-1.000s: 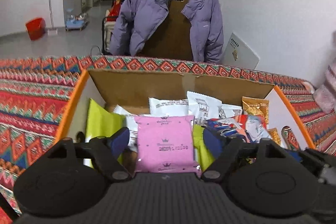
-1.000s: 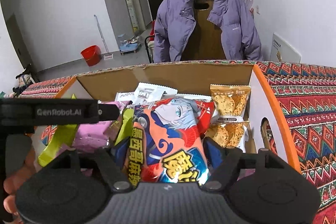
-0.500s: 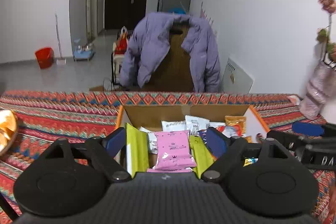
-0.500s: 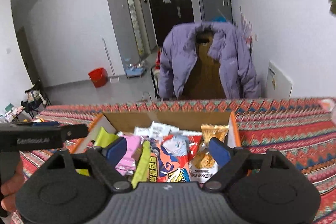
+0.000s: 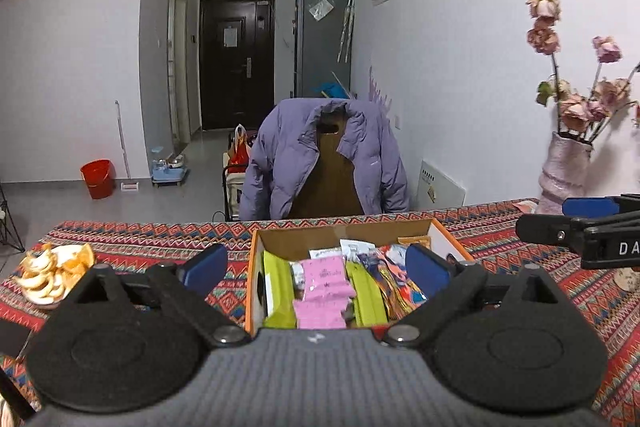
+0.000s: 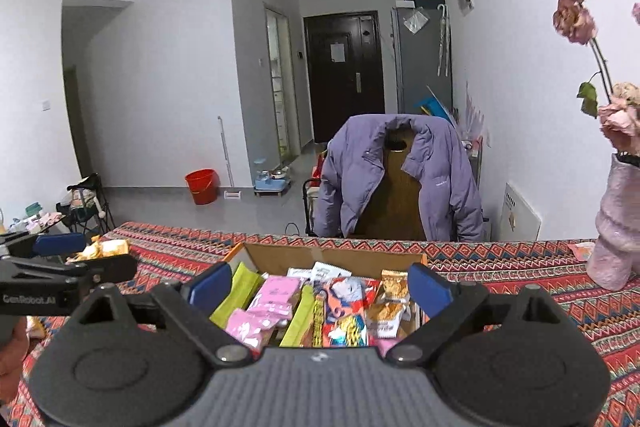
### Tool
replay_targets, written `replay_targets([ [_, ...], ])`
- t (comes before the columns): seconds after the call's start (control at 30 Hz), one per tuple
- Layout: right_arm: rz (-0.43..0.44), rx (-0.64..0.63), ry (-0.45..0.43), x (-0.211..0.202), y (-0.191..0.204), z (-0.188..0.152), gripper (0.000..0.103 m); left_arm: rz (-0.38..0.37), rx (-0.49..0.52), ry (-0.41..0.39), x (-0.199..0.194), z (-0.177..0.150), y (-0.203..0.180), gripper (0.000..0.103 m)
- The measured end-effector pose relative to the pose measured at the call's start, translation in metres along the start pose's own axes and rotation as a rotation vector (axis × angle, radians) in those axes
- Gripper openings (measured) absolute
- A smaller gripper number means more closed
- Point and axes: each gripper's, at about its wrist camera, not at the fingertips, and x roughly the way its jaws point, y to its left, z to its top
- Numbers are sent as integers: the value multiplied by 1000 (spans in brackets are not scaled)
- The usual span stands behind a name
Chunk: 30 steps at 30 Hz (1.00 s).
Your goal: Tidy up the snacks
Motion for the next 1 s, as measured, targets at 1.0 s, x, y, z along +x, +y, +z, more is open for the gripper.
replay_targets([
  [1.0,68,-70,-63,-215,65,-221,103,94,-47,-112,-241,-213,-29,100],
])
